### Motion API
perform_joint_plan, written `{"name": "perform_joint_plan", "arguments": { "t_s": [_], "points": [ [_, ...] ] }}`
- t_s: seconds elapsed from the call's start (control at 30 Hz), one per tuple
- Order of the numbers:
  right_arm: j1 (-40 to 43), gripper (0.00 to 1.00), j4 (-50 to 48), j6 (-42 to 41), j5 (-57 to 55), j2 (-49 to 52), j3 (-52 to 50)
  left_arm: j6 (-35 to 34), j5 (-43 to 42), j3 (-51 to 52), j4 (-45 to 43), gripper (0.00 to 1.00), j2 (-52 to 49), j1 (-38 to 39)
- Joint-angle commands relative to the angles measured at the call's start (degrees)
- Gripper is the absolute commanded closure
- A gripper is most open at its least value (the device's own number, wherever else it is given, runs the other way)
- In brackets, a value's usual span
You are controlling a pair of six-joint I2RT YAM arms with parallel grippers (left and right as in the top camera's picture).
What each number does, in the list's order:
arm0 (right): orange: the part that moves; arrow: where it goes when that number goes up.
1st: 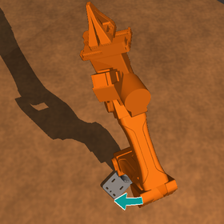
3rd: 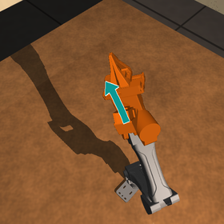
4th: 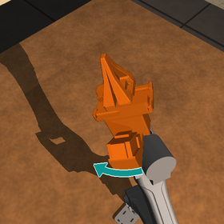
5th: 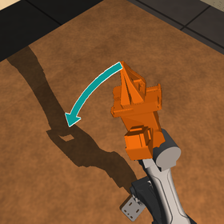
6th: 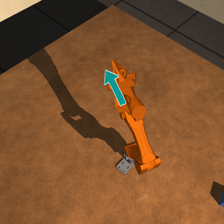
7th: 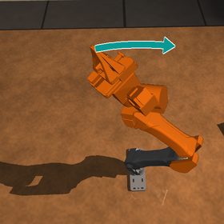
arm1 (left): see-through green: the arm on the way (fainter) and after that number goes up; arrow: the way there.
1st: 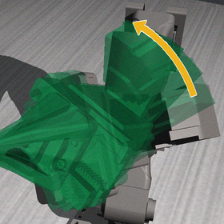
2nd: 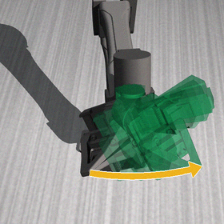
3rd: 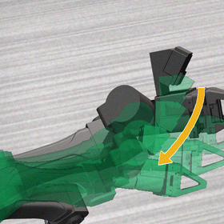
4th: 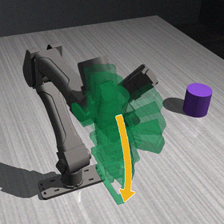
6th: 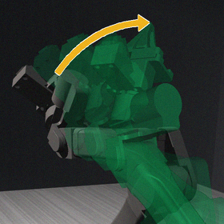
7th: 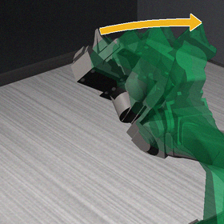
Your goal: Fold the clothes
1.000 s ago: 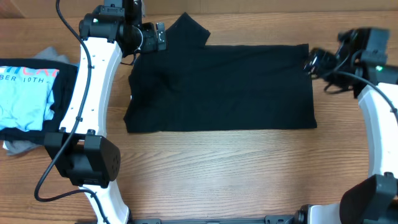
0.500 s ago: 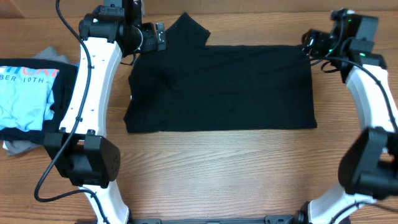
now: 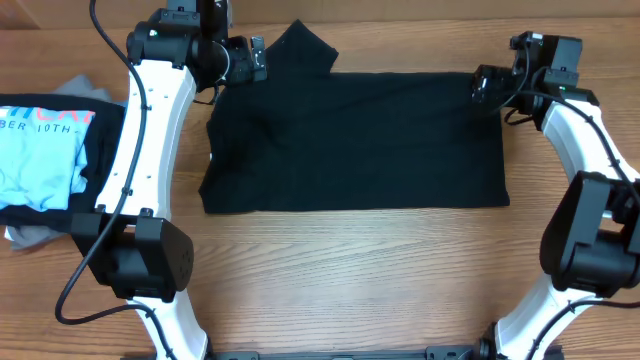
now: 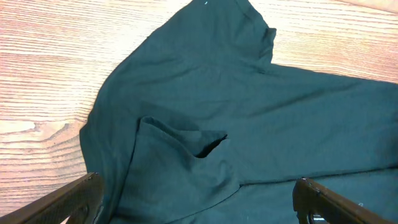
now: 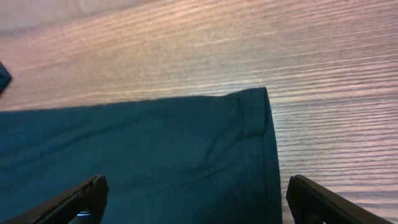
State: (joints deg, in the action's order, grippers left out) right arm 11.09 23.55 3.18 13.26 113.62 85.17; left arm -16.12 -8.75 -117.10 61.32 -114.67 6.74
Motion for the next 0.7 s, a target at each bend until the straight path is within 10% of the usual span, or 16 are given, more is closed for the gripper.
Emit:
{"name": "perform_joint_plan", "arguments": {
  "t_s": [0.0,0.67],
  "points": [
    [-0.1,0.04,2.8,-1.7,0.1,-4.5,0.9,-2.9,-2.0,-0.4,-1.7,0.00,-0.3,0.0],
    [-0.2,0.08,2.1,-1.7,0.1,-3.4,0.8,-0.8,-0.1,-0.3,-28.7,0.00,-12.7,1.6]
  ]
}}
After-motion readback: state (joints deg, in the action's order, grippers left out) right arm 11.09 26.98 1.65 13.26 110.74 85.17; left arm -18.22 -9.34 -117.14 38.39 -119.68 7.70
